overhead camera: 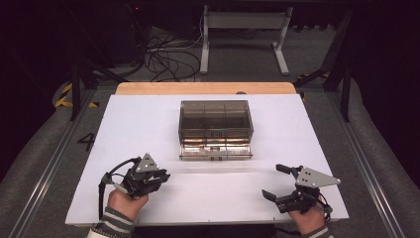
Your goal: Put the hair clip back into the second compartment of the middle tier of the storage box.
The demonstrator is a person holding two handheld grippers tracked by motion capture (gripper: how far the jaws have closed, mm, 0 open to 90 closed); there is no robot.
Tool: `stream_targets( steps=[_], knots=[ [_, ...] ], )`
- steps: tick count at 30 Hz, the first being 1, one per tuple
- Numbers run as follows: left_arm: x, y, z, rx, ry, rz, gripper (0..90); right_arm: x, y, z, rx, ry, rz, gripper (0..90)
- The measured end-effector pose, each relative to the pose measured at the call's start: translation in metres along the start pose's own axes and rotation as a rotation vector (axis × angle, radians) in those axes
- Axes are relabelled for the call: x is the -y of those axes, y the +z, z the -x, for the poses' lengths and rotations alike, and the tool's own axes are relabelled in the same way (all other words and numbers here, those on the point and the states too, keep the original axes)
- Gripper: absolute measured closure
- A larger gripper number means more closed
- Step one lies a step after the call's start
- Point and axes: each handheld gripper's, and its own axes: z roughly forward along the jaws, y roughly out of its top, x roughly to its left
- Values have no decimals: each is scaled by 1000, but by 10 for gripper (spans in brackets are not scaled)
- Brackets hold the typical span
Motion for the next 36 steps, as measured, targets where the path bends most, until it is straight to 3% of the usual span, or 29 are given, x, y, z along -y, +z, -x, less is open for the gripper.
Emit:
stream_targets(
  steps=[13,23,28,36],
  knots=[
    [-1,-10,1,12,-8,83,758,0,0,0,1,-1,-1,29],
    [-3,-13,2,19,-6,97,758,0,0,0,2,-1,-1,29],
    [-6,-17,4,7,14,109,758,0,0,0,1,3,-1,29],
    [-13,-22,4,38,1,130,757,0,1,-1,1,0,-1,29]
  ],
)
